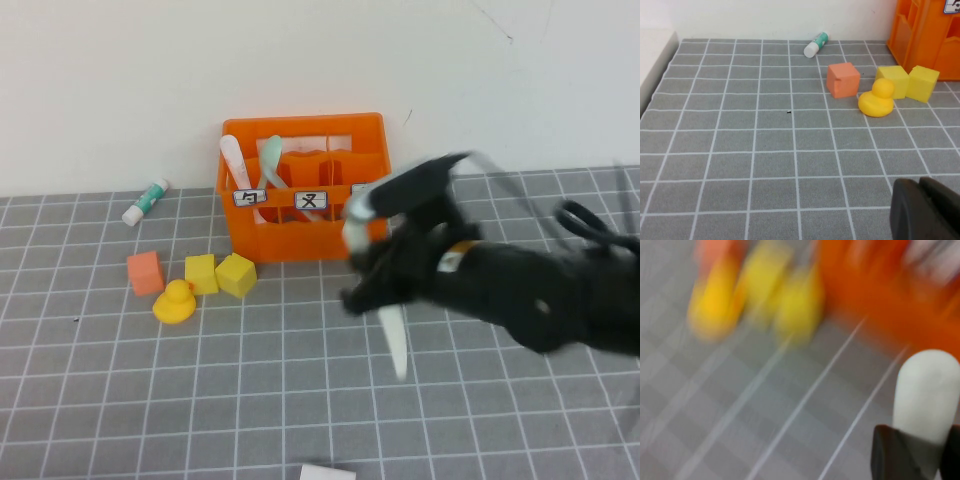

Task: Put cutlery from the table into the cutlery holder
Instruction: Place the knife on the box

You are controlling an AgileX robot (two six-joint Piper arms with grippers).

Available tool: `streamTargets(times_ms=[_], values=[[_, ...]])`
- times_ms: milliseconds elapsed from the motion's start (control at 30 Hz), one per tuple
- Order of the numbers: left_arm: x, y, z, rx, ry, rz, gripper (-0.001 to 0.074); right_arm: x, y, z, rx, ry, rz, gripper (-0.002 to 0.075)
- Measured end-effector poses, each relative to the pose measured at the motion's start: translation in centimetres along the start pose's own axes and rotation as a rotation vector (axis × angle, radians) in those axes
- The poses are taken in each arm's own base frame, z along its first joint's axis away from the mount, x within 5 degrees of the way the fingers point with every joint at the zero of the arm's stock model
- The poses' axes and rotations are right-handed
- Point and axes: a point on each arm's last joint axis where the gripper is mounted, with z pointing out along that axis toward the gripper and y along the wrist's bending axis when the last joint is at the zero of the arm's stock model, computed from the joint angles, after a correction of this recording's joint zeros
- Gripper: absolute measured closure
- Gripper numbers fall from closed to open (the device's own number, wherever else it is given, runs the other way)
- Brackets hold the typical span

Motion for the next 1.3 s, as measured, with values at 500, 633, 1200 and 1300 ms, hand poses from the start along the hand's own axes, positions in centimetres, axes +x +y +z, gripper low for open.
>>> streamTargets(times_ms=[500,633,1200,1300], values=[[0.0,0.0,0.0,0.000,0.000,0.000,0.0736,-7.8,-2.9,-3.3,0.274,-0.758,-0.045,0.0534],[0.0,0.0,0.0,0.000,0.000,0.000,0.0736,-9.2,-3.1,-1.2,0.278,-0.786,-0.056,0.0534],[0.0,0.0,0.0,0.000,0.000,-0.002,0.0736,-7.6,-5.1,6.1,0.278,-0.623,-0.062,0.0534],[0.0,0.0,0.0,0.000,0.000,-0.002,0.0736,-7.6,-5.3,6.2,0.276,-0.608,-0.060,0.0534]])
